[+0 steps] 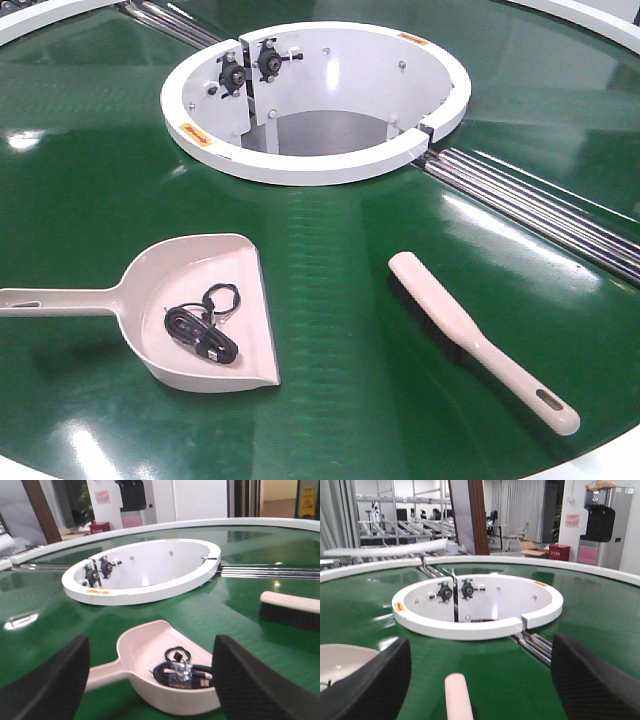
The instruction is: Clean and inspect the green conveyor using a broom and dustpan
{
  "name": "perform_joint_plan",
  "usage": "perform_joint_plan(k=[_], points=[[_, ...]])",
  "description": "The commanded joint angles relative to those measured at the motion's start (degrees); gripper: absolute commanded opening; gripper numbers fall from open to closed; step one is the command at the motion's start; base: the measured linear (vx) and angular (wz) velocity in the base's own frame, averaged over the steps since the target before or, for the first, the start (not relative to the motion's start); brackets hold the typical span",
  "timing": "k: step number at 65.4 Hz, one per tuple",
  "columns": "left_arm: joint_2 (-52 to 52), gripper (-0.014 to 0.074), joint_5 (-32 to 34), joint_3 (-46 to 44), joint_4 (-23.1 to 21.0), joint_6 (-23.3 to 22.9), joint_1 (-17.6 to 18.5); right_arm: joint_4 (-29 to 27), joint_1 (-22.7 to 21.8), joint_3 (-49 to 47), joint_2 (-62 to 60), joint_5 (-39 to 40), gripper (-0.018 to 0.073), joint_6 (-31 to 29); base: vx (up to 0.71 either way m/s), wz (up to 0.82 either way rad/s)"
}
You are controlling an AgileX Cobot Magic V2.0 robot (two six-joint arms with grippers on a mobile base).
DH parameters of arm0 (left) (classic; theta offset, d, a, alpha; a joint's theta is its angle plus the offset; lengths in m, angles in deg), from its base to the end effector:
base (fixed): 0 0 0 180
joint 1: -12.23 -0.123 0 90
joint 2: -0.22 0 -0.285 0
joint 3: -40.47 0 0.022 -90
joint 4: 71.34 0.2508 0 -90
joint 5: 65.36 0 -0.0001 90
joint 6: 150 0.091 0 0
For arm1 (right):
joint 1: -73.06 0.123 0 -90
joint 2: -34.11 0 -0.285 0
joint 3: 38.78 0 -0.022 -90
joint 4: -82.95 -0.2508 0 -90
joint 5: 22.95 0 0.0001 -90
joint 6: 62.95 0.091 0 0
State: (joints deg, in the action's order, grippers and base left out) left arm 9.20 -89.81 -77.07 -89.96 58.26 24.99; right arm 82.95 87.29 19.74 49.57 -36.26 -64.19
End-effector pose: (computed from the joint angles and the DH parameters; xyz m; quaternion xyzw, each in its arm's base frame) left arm 0.0355 -0.0204 0.2606 0.1963 0.7089 -0.0579 0.6750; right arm 0.0496 0.0126 0.2935 -0.0929 0.6839 0.0819 0.7190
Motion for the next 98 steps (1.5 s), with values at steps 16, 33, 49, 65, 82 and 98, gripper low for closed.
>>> perform_joint_plan(k=[16,33,49,65,82,98], points=[[0.7,0.0129,4.1,-1.0,-1.8,-0.1,0.0,-0.5,-0.3,-0.8,0.8,8.8,0.0456,-0.2,0.00,0.00],[0.7,-0.0008,4.5,-1.0,-1.8,0.0,0.0,-0.5,-0.3,-0.8,0.8,4.8,-0.0013,-0.4,0.00,0.00],[0.7,-0.0008,4.3,-1.0,-1.8,0.0,0.0,-0.4,-0.3,-0.8,0.8,4.7,-0.0009,-0.4,0.00,0.00],[0.7,-0.0008,4.2,-1.0,-1.8,0.0,0.0,-0.4,-0.3,-0.8,0.8,4.6,-0.0009,-0.4,0.00,0.00],[0.7,-0.0008,4.6,-1.0,-1.8,0.0,0.0,-0.4,-0.3,-0.8,0.8,4.6,-0.0009,-0.4,0.00,0.00],[0.7,-0.0007,10.8,3.2,13.7,-13.6,-1.8,-0.4,-0.3,-0.8,0.8,4.5,-0.0009,-0.4,0.00,0.00]])
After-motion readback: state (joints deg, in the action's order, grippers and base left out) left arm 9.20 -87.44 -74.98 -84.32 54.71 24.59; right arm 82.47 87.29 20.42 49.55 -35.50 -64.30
